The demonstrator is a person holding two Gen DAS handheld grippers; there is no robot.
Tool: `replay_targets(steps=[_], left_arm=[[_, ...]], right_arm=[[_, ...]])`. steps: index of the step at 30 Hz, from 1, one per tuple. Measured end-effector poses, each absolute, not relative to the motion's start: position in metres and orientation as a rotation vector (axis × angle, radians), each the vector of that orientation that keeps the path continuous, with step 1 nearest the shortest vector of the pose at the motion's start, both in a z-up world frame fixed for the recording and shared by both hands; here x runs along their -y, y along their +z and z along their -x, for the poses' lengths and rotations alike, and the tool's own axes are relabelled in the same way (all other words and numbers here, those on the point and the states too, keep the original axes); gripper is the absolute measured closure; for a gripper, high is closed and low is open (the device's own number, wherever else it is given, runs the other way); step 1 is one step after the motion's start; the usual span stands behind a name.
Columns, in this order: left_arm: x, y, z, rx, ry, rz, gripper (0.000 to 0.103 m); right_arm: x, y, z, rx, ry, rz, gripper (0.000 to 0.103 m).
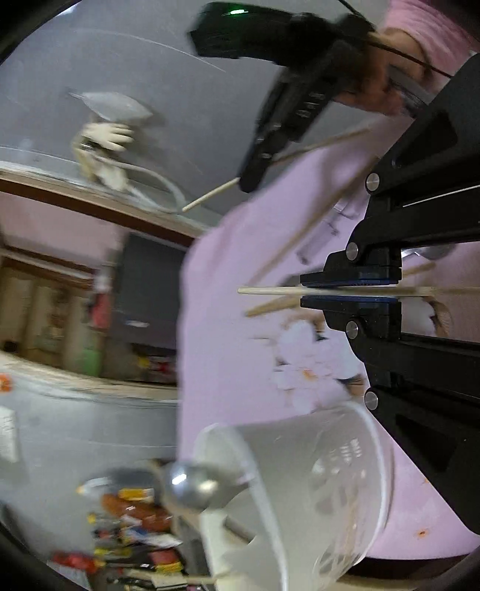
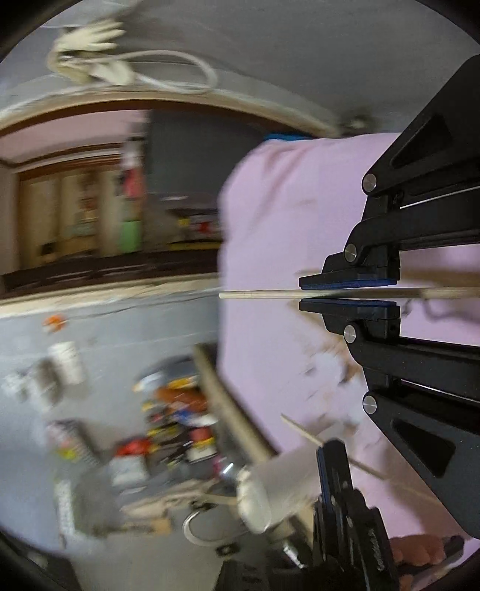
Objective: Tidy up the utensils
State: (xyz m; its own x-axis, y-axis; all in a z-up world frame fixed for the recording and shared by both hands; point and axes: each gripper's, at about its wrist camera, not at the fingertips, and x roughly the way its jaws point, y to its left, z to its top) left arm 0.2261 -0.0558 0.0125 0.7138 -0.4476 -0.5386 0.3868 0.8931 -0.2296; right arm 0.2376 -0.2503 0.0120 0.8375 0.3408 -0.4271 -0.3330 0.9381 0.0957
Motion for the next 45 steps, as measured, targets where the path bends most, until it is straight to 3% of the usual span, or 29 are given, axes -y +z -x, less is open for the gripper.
replay_targets(steps=[8, 16, 29, 45], left_arm=[[0.025, 0.058, -0.198, -0.309, -0.393, 0.194, 0.101], [-0.042, 0.097, -0.204, -0.147, -0.269, 0.291, 0.101], [-0.161, 0.107, -0.233, 0.022, -0.030, 0.403, 0.101], [-0.161, 0.078, -0.252, 0.064, 0.043, 0.409, 0.101]], right_arm=[[0.213, 0.055, -0.205, -0.123, 0.417, -0.080, 0.100], [0.157, 0.083, -0.219, 0.016, 0.532, -0.205, 0.100], [0.090, 0.083, -0.251, 0.098, 0.604, -0.292, 0.100], [0.075, 0.057, -0.273, 0.049, 0.538, -0.221, 0.100]])
